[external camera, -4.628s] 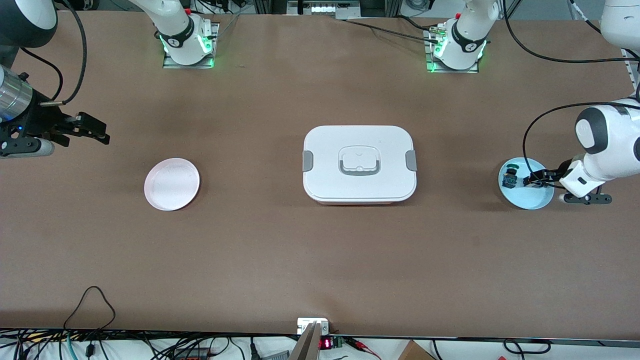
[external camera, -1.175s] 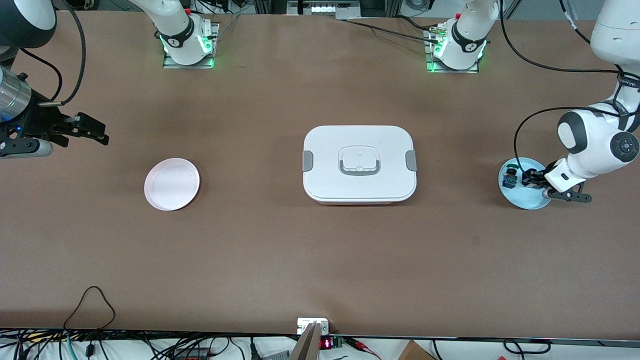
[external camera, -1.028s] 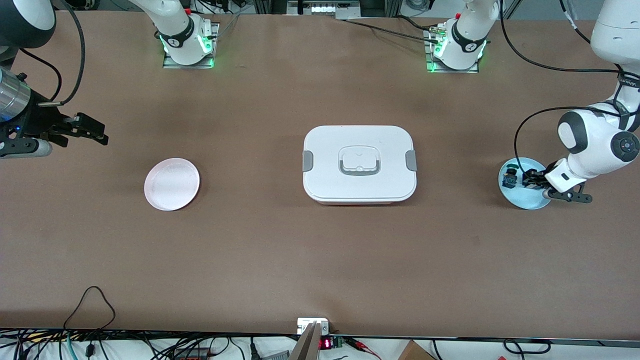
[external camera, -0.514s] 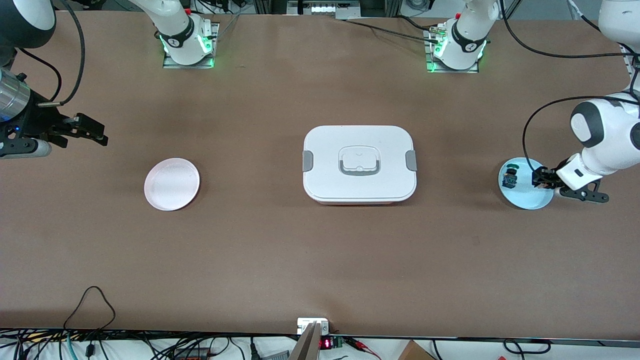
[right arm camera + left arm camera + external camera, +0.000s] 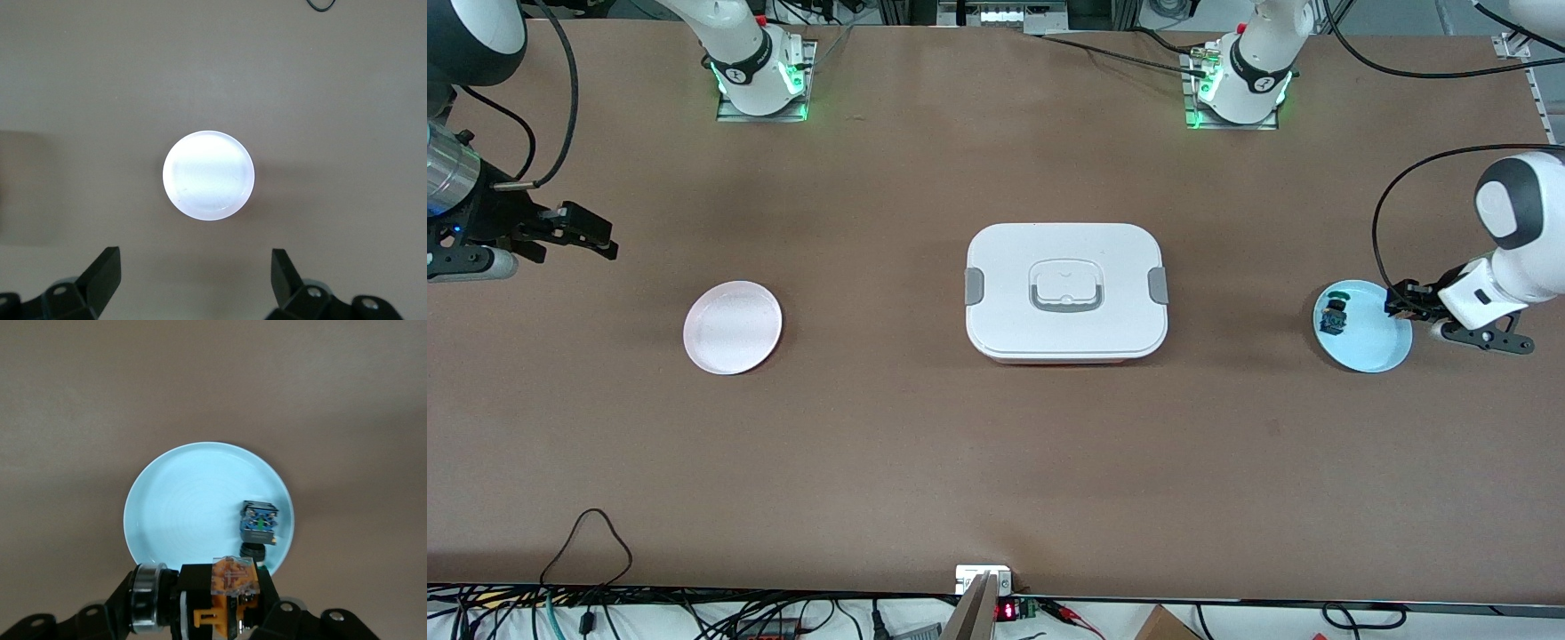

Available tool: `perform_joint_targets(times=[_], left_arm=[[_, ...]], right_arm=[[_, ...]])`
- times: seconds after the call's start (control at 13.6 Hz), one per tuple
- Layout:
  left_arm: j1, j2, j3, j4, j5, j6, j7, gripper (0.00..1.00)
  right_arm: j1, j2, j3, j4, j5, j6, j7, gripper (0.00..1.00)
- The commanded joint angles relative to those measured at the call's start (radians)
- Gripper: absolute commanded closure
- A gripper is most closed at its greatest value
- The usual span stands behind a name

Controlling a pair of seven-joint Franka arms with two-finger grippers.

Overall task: Transfer orange switch to right arm and place
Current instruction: 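Lift the orange switch from the plate with the left gripper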

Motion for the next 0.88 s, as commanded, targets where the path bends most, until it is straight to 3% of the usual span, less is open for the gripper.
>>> perform_joint_targets(times=[0.0, 0.22, 0.59, 0.81], left_arm=[[-0.002, 0.012, -0.006, 0.091, -0.030, -0.104, 0.028, 1.00], [-0.003, 0.006, -0.009, 0.098, -0.030, -0.142, 0.028, 1.00], [-0.009, 0.012, -0.013, 0.268, -0.032, -0.368, 0.025, 1.00], [-0.005, -0.003, -0.015, 0.276, -0.064, -0.418, 0.039, 1.00]], right_arm=[[-0.004, 0.002, 0.007, 0.010, -0.014, 0.011, -0.005, 0.00], [-0.001, 0.002, 0.011, 0.010, -0.011, 0.023, -0.005, 0.00], [-0.002, 0.003, 0.011, 0.010, -0.013, 0.035, -0.005, 0.00], [-0.005, 0.003, 0.011, 0.010, -0.013, 0.035, -0.005, 0.00]])
